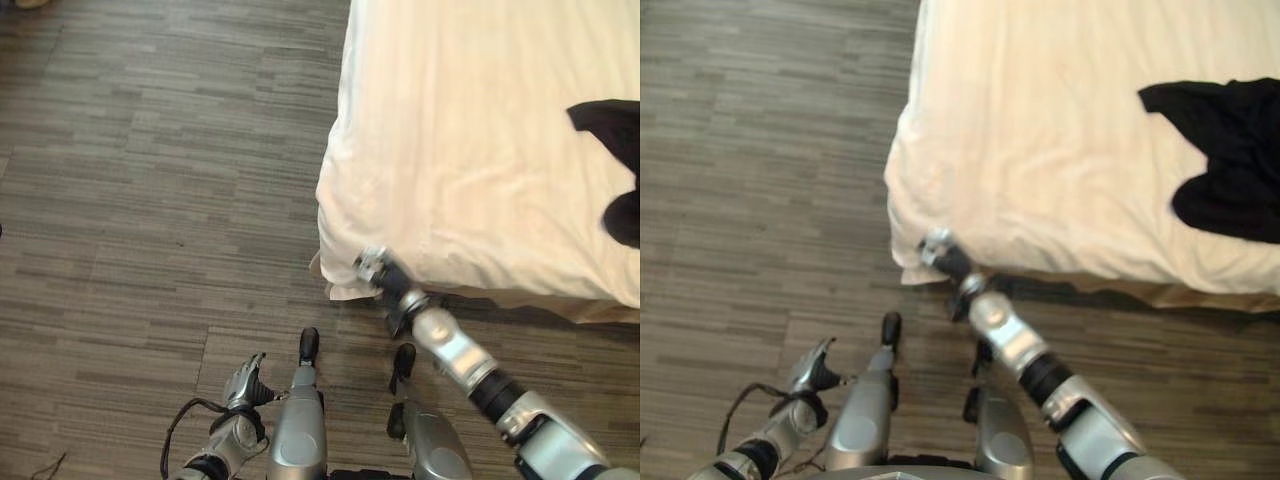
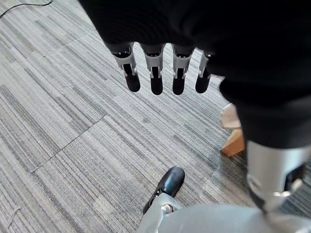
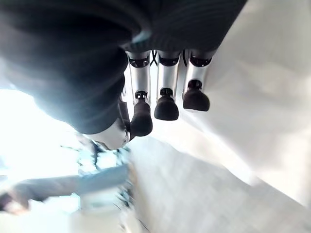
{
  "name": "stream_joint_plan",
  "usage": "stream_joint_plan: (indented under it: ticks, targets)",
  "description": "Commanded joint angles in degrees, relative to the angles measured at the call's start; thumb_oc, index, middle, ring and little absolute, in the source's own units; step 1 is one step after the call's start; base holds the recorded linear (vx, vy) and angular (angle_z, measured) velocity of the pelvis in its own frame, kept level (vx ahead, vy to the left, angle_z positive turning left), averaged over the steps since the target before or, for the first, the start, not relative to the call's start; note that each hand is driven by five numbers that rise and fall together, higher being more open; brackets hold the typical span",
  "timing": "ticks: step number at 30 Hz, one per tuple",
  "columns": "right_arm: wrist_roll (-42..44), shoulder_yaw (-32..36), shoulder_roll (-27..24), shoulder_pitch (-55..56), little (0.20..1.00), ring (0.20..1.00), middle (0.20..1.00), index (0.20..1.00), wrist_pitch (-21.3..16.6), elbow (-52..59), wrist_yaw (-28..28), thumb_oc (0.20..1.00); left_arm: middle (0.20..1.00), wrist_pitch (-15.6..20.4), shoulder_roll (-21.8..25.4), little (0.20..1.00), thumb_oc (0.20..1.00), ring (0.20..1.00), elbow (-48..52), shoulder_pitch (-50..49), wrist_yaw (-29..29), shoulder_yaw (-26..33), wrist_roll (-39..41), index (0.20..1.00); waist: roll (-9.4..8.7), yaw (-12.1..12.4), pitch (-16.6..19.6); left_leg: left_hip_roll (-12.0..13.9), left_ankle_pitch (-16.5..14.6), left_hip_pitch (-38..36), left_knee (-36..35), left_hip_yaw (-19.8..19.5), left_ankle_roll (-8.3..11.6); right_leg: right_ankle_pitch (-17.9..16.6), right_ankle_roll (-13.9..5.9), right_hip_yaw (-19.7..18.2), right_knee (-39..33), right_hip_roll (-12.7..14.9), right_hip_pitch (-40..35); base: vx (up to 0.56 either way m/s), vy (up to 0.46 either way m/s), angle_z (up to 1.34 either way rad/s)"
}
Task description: Tidy up the quilt and then pick up the clothes from the bed and put them into the laundry hamper.
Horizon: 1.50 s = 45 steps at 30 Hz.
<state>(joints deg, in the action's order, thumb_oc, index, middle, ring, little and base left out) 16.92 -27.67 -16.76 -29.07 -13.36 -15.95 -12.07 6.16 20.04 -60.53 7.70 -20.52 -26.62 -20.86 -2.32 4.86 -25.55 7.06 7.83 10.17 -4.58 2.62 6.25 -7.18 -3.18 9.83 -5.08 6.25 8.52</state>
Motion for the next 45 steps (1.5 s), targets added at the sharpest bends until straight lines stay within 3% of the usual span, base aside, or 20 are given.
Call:
stream_joint_plan:
  ticks: [1, 6, 10, 11, 13, 14, 15, 16, 19, 20, 22, 25, 27, 32, 38, 40, 41, 43, 44, 45]
  targets:
    - [0.4, 3.0, -1.6, -4.6, 0.200, 0.200, 0.200, 0.200, -5.7, 0.4, -6.0, 0.200, 1.000, 1.4, -3.5, 1.000, 1.000, 1.000, -3.1, 0.0, -0.1, -5.2, -0.1, 1.000, 2.14, -0.6, -1.0, 0.4, -5.6, 0.4, 3.1, 0.0, 0.36, 10.9, -4.98, -1.2, 7.8, 2.8, 2.6, -0.06, -0.035, -0.27]
    - [-0.1, 8.4, -3.9, -5.5, 0.200, 0.200, 0.200, 0.200, -5.8, -7.1, -10.2, 0.200, 1.000, 1.9, -4.8, 1.000, 1.000, 1.000, -3.4, -0.6, 0.1, -5.9, -0.2, 1.000, 2.64, -2.7, -3.0, 1.3, -7.7, 4.1, 9.3, 2.5, 0.54, 10.5, -4.66, -3.9, 9.7, 3.0, 6.4, -0.07, -0.018, -0.18]
    - [0.5, 8.3, -1.9, -0.7, 0.200, 0.200, 0.200, 0.200, -2.4, -19.2, -8.4, 0.200, 1.000, 1.1, -3.5, 1.000, 1.000, 1.000, -2.5, 2.3, 1.8, -0.3, 5.2, 1.000, 1.20, -5.8, -3.1, 2.7, -11.6, 3.4, 14.0, 7.4, -0.52, 9.0, -4.65, -10.8, 9.7, 0.9, 9.0, -0.04, 0.138, -0.61]
    - [1.4, 8.8, -2.2, 0.7, 0.200, 0.200, 0.200, 0.200, -1.6, -25.1, -7.9, 0.200, 1.000, 0.9, -3.1, 1.000, 1.000, 1.000, -2.5, 1.8, 2.4, 0.3, 7.1, 1.000, 0.04, -5.9, -3.4, 1.9, -13.5, 3.5, 17.6, 4.5, -0.80, 8.0, -4.88, -14.4, 8.7, -0.6, 9.1, -0.01, 0.200, -1.14]
    - [1.4, 8.8, -2.2, 0.7, 0.200, 0.200, 0.200, 0.200, -1.6, -25.1, -7.9, 0.200, 1.000, 0.9, -3.0, 1.000, 1.000, 1.000, -2.5, 1.8, 2.4, 0.4, 7.1, 1.000, -0.05, -5.8, -3.3, 1.8, -13.4, 3.7, 17.5, 4.6, -0.81, 7.8, -4.88, -14.5, 8.6, -0.6, 9.3, -0.02, 0.122, -1.24]
    - [2.5, 9.3, -2.3, 1.9, 0.200, 0.200, 0.200, 0.200, -1.1, -28.7, -7.3, 0.200, 1.000, 0.9, -2.8, 1.000, 1.000, 1.000, -2.6, 1.9, 2.8, 0.5, 7.9, 1.000, -0.70, -5.7, -3.3, -0.1, -15.3, 3.7, 19.7, -0.4, -0.73, 6.9, -5.37, -17.0, 7.9, -1.6, 9.1, -0.04, 0.274, -1.18]
    - [3.0, 10.6, -2.2, 5.2, 0.200, 0.200, 0.200, 0.200, 0.1, -33.5, -5.6, 0.200, 1.000, 0.7, -2.2, 1.000, 1.000, 1.000, -3.3, 2.1, 2.6, 1.0, 8.7, 1.000, -1.96, -5.4, -1.6, -3.8, -21.2, 0.4, 21.5, -11.5, -1.30, 5.7, -6.20, -21.5, 6.8, -3.4, 8.6, 0.03, 0.365, -1.44]
    - [2.0, 12.1, -2.5, 9.6, 0.200, 0.200, 0.200, 0.200, 1.6, -37.0, -3.7, 0.200, 1.000, 0.4, -1.5, 1.000, 1.000, 1.000, -4.6, 3.2, 3.8, 1.7, 9.7, 1.000, -2.17, -5.7, 1.0, -5.7, -23.5, -3.2, 20.3, -18.2, -2.66, 5.1, -6.60, -24.1, 6.2, -4.1, 8.1, 0.05, 0.262, -1.88]
    - [0.9, 15.7, -4.1, 15.2, 0.200, 0.200, 0.200, 0.200, 3.2, -37.8, -2.4, 0.200, 1.000, 0.8, -1.8, 1.000, 1.000, 1.000, -6.0, 3.5, 4.9, 2.9, 9.8, 1.000, -1.92, -8.1, 3.7, -5.8, -22.8, -7.8, 14.9, -16.0, -3.13, 3.3, -8.37, -23.1, 4.7, -1.9, 7.4, 0.04, 0.299, -1.51]
    - [-0.2, 16.5, -4.5, 17.3, 1.000, 1.000, 1.000, 1.000, 3.8, -37.6, -1.9, 1.000, 1.000, 0.8, -1.9, 1.000, 1.000, 1.000, -6.1, 3.3, 5.0, 3.3, 9.8, 1.000, -2.24, -8.7, 4.7, -6.4, -22.0, -9.9, 12.4, -13.7, -3.48, 0.8, -10.07, -21.8, 3.7, -0.2, 7.8, -0.04, 0.396, -0.44]
    - [-1.0, 18.3, -4.4, 20.4, 1.000, 1.000, 1.000, 1.000, 3.9, -36.5, -2.1, 1.000, 1.000, 1.3, -2.0, 1.000, 1.000, 1.000, -5.2, 2.4, 5.1, 3.1, 8.1, 1.000, -1.37, -9.0, 4.8, -6.0, -21.3, -12.0, 9.5, -9.4, -3.86, -1.0, -11.42, -15.3, 2.2, 2.8, 8.0, -0.20, 0.224, -0.86]
    - [-3.6, 17.6, -2.1, 22.7, 1.000, 1.000, 1.000, 1.000, 4.3, -39.1, -1.5, 1.000, 1.000, 0.6, -1.9, 1.000, 1.000, 1.000, -5.4, 3.0, 5.9, 3.0, 6.9, 1.000, 0.04, -7.8, 5.2, -4.6, -19.3, -11.8, 8.5, -2.1, -4.28, 4.4, -7.63, 0.4, 6.9, 5.7, 6.3, -0.30, 0.058, -1.68]
    - [-6.2, 16.4, -0.9, 23.9, 1.000, 1.000, 1.000, 1.000, 4.9, -43.0, -1.0, 1.000, 1.000, 0.3, -1.8, 1.000, 1.000, 1.000, -5.8, 2.4, 6.8, 3.3, 6.2, 1.000, 0.44, -7.1, 6.6, -3.9, -18.1, -12.3, 8.0, 2.5, -4.96, 7.4, -6.00, 3.7, 11.8, 5.5, 3.3, -0.28, 0.015, -1.55]
    - [-12.0, 14.5, 0.3, 26.4, 1.000, 1.000, 1.000, 1.000, 7.8, -51.7, 0.6, 1.000, 1.000, 0.5, -2.5, 1.000, 1.000, 1.000, -5.4, -0.6, 9.2, 3.1, 5.5, 1.000, 1.90, -4.7, 11.2, -3.6, -15.0, -13.2, 5.8, 7.1, -5.93, 12.5, -5.57, 0.5, 16.4, 2.6, -6.3, -0.15, -0.123, -1.54]
    - [-11.9, 13.8, 1.5, 30.3, 1.000, 1.000, 1.000, 1.000, 8.6, -54.7, 2.7, 1.000, 1.000, 1.8, -4.1, 1.000, 1.000, 1.000, -1.9, -0.2, 10.2, 2.6, 6.4, 1.000, 1.78, -5.2, 13.0, -0.9, -13.3, -12.4, 10.3, 9.8, -3.13, 11.8, -4.46, -4.6, 3.7, 0.4, -11.9, -0.09, -0.276, -0.61]
    - [-12.2, 12.9, 0.9, 31.1, 1.000, 1.000, 1.000, 1.000, 8.7, -54.7, 3.7, 1.000, 1.000, 2.1, -4.7, 1.000, 1.000, 1.000, -0.6, 0.1, 10.4, 2.7, 8.2, 1.000, 1.84, -4.9, 12.0, -0.7, -10.8, -11.5, 14.1, 5.8, -1.94, 11.9, -3.35, -6.1, 2.3, -0.6, -13.0, -0.07, -0.224, -0.86]
    - [-12.9, 12.0, 0.6, 31.3, 1.000, 1.000, 1.000, 1.000, 9.0, -54.6, 4.0, 1.000, 1.000, 2.1, -4.9, 1.000, 1.000, 1.000, -0.4, 0.6, 10.3, 2.6, 8.9, 1.000, 1.63, -4.2, 11.5, -3.2, -10.4, -10.3, 16.5, 0.3, -1.88, 11.6, -3.03, -7.2, 1.8, -0.9, -13.0, -0.07, -0.184, -0.75]
    - [-13.7, 11.6, 0.4, 31.2, 1.000, 1.000, 1.000, 1.000, 9.1, -54.9, 3.8, 1.000, 1.000, 2.1, -4.9, 1.000, 1.000, 1.000, -0.3, 1.0, 9.9, 2.6, 9.2, 1.000, 1.28, -3.4, 11.6, -6.2, -11.5, -9.1, 17.2, -4.7, -2.14, 11.5, -2.92, -8.3, 1.5, -0.9, -12.7, -0.05, -0.106, -0.87]
    - [-14.4, 11.5, 0.0, 30.9, 1.000, 1.000, 1.000, 1.000, 9.5, -55.3, 3.5, 1.000, 1.000, 2.2, -5.1, 1.000, 1.000, 1.000, -0.3, 1.1, 9.5, 2.1, 9.7, 1.000, 1.08, -2.2, 11.6, -10.4, -13.7, -8.7, 16.3, -10.5, -2.78, 11.4, -2.81, -9.8, 1.4, -1.2, -12.5, -0.02, -0.121, -1.14]
    - [-14.8, 12.3, -0.8, 31.2, 1.000, 1.000, 1.000, 1.000, 9.4, -55.4, 4.2, 1.000, 1.000, 2.4, -5.3, 1.000, 1.000, 1.000, 0.3, 0.7, 10.6, 2.2, 10.7, 1.000, 2.16, -2.2, 12.3, -11.6, -15.9, -9.8, 12.8, -11.8, -4.35, 11.8, -2.82, -10.5, 1.2, -2.2, -12.5, -0.01, -0.133, -1.12]
